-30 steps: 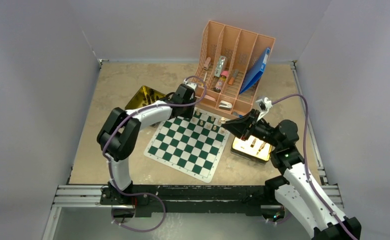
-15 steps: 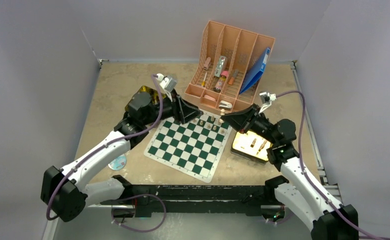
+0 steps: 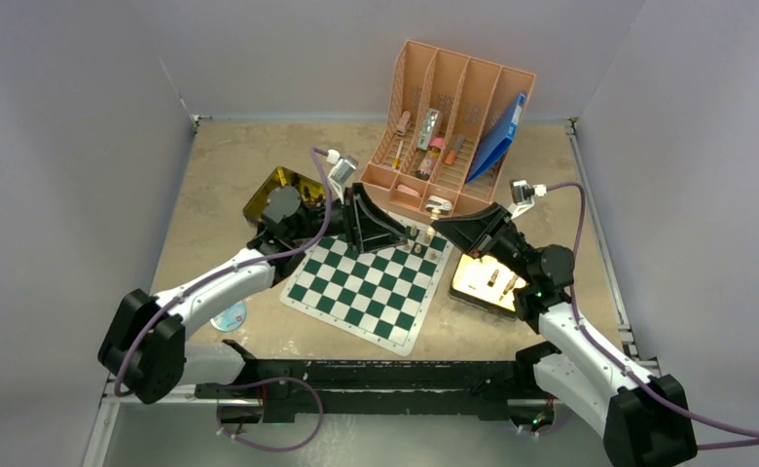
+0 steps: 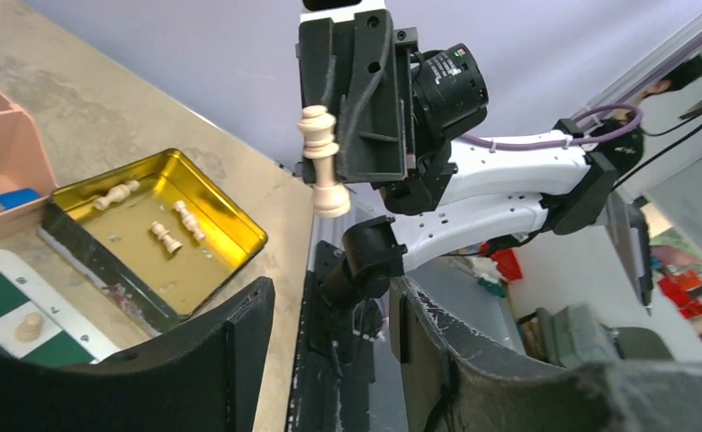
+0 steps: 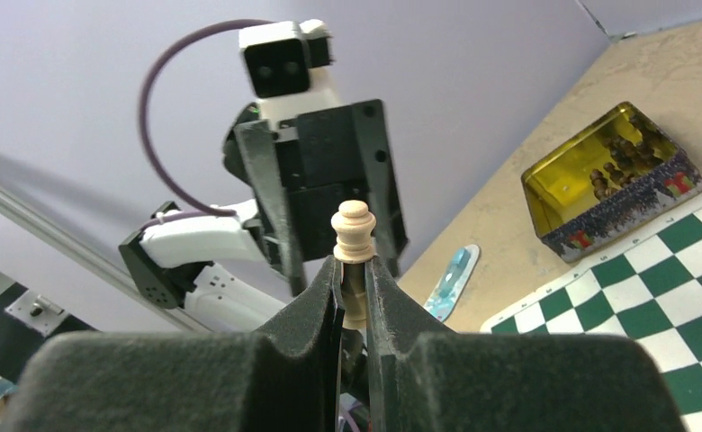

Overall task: Set up the chess pieces on the board
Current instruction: Adjust the chess piece.

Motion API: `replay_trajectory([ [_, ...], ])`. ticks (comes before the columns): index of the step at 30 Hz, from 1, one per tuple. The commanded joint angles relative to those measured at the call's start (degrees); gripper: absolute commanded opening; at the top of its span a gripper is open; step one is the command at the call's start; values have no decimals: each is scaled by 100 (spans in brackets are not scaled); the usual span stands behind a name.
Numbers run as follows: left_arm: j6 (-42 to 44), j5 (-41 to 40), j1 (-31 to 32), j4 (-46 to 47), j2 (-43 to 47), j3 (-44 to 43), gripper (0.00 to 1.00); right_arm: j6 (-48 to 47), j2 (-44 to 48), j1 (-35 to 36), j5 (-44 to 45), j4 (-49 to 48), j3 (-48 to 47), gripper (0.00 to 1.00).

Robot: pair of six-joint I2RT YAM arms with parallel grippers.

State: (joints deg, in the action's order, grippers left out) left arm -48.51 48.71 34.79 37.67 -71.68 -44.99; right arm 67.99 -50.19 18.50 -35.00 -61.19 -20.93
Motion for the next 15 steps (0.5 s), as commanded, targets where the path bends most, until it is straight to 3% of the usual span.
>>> replay_trajectory([
  [1, -797, 161, 75, 1413, -445, 93, 49, 390, 93, 13, 95, -715, -63, 8],
  [10, -621, -296, 900, 1532, -935, -423, 49, 447, 249, 17, 135, -580, -102, 8],
  [15, -675, -537, 977, 1644, -1012, -476, 49, 452, 310, 13, 129, -563, -128, 7],
])
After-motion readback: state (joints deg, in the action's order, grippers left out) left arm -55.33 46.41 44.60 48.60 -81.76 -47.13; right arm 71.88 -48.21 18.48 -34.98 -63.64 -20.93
